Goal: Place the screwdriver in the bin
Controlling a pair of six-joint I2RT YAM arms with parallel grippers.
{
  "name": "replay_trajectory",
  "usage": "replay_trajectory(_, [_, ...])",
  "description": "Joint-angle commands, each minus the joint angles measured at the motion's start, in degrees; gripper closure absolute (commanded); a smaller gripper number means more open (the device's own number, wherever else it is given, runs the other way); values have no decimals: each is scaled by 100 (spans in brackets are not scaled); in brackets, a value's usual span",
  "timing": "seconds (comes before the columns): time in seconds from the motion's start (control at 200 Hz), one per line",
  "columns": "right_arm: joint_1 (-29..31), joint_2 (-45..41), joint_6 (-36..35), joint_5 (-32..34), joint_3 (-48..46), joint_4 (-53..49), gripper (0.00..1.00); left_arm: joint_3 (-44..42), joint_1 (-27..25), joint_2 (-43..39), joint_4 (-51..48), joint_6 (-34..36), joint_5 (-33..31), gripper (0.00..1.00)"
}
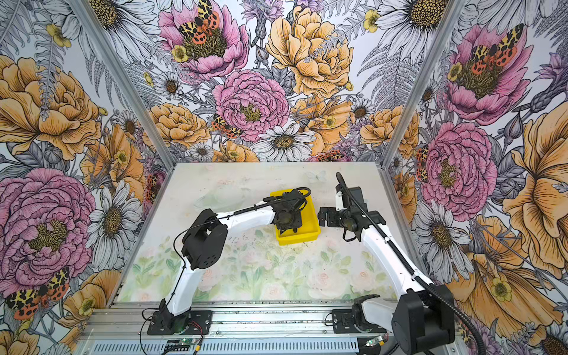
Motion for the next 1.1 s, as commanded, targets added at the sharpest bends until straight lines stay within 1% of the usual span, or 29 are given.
replay_trajectory(0.0, [-52,-186,71,-68,-55,135,1,-87,-125,-707,43,78,-415,53])
replay_trajectory(0.145, [-55,-223,71,26,-52,129,1,-437,-215,-1324,49,115,-638,49])
replay_trajectory(0.165, [-55,-237,81,37,-46,135,0,-522,-220,-1421,52,93,-640,49])
replay_trajectory(0.185, [-48,-238,93,38,-42,134,0,-607,-224,-1508,54,73,-833,48])
replay_trajectory(0.22, [-52,-241,121,46,-27,135,0,-774,-234,-1676,59,42,-913,45])
replay_trajectory(0.325, [-47,-291,261,103,36,135,0,-1274,-240,-2123,52,39,-1119,44])
replay_trajectory(0.35, [-49,-307,307,139,49,136,0,-1388,-236,-2398,52,77,-1164,41])
replay_trajectory(0.425, [-47,-344,378,312,49,136,0,-1745,-221,-2761,53,251,-1300,39])
replay_trajectory(0.465, [-51,-377,403,436,28,144,0,-1942,-201,-2961,44,368,-1362,34])
replay_trajectory(0.515, [-53,-410,425,597,-8,161,0,-2213,-142,-3183,48,501,-1415,33])
replay_trajectory(0.596, [-55,-545,468,712,-54,220,1,-2695,84,-3677,52,566,-1396,32])
replay_trajectory(0.636, [-55,-695,473,724,-134,350,0,-2931,208,-3967,93,635,-1392,30])
replay_trajectory(0.696, [-56,-1033,416,813,-358,619,1,-3300,400,-4419,191,827,-1436,24])
replay_trajectory(0.771, [-57,-1308,347,1163,-590,758,0,-3683,692,-4937,220,1069,-1463,16])
replay_trajectory(0.796, [-63,-1357,333,1267,-644,773,1,-3801,800,-5101,228,1149,-1467,12])
replay_trajectory(0.856, [-90,-1415,319,1402,-753,772,1,-4076,1054,-5467,246,1449,-1488,9])
replay_trajectory(0.871, [-90,-1425,319,1450,-775,771,0,-4155,1110,-5545,240,1526,-1508,4])
replay_trajectory(0.886, [-90,-1438,325,1504,-803,776,1,-4217,1165,-5640,245,1591,-1552,2])
replay_trajectory(0.991, [-98,-1577,463,1959,-1098,917,0,-4721,1723,-6240,326,2051,-1636,1])
replay_trajectory(1.096, [-108,-1858,393,2298,-1557,1269,1,-5238,2274,-6886,615,2482,-1782,1])
